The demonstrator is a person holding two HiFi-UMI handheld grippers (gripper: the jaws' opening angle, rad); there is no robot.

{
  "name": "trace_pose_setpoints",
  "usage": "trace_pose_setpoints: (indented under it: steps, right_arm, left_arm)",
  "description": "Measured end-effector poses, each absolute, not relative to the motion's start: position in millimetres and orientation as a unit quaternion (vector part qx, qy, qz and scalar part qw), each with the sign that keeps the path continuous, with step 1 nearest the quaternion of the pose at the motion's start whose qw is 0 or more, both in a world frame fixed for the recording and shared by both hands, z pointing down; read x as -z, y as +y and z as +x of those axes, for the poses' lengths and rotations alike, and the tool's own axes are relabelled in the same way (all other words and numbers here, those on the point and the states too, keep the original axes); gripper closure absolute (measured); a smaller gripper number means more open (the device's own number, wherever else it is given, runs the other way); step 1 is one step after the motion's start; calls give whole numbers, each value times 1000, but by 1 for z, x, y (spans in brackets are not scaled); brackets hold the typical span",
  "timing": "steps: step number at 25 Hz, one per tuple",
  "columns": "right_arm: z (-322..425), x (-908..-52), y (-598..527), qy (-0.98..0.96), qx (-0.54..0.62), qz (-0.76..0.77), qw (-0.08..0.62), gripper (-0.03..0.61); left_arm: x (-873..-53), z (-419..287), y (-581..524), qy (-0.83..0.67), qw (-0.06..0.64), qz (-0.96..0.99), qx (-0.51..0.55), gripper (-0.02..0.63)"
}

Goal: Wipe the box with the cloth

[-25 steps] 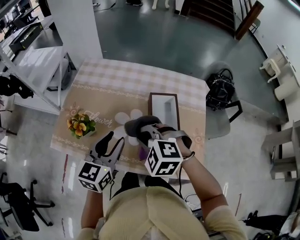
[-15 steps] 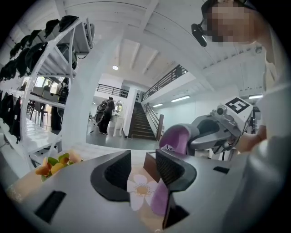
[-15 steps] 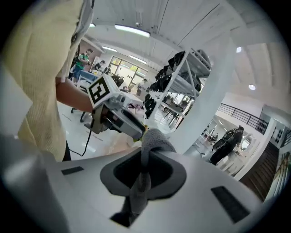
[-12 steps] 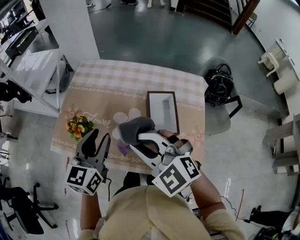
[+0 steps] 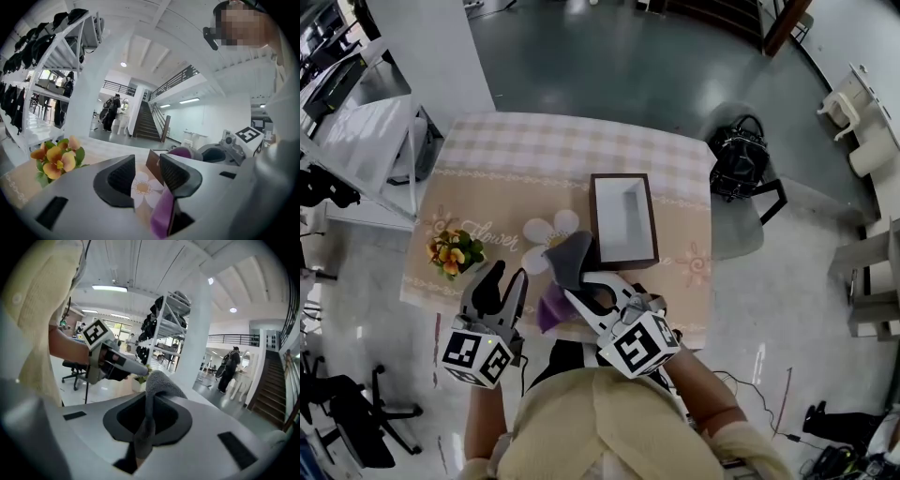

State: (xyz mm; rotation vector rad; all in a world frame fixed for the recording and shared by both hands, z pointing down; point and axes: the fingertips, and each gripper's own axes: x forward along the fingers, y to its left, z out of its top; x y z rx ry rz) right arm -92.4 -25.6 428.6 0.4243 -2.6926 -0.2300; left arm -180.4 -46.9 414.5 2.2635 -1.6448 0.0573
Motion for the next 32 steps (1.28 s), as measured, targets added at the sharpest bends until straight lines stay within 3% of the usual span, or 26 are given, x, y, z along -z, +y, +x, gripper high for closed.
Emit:
trace_pose_setpoints:
  steps: [8, 16, 32]
  right_arm:
    - [-54, -485, -42, -925, 139, 200, 291, 540]
    - [-11, -501, -58, -898, 127, 258, 333, 540]
    - [53, -504, -76, -867, 65, 353, 346, 540]
  left_arm:
    - [-443, -139, -57, -532, 199, 821, -49, 446]
    - [-453, -105, -66, -491, 206, 844, -65, 446]
    - [-459, -66, -74, -444, 206, 868, -80, 446]
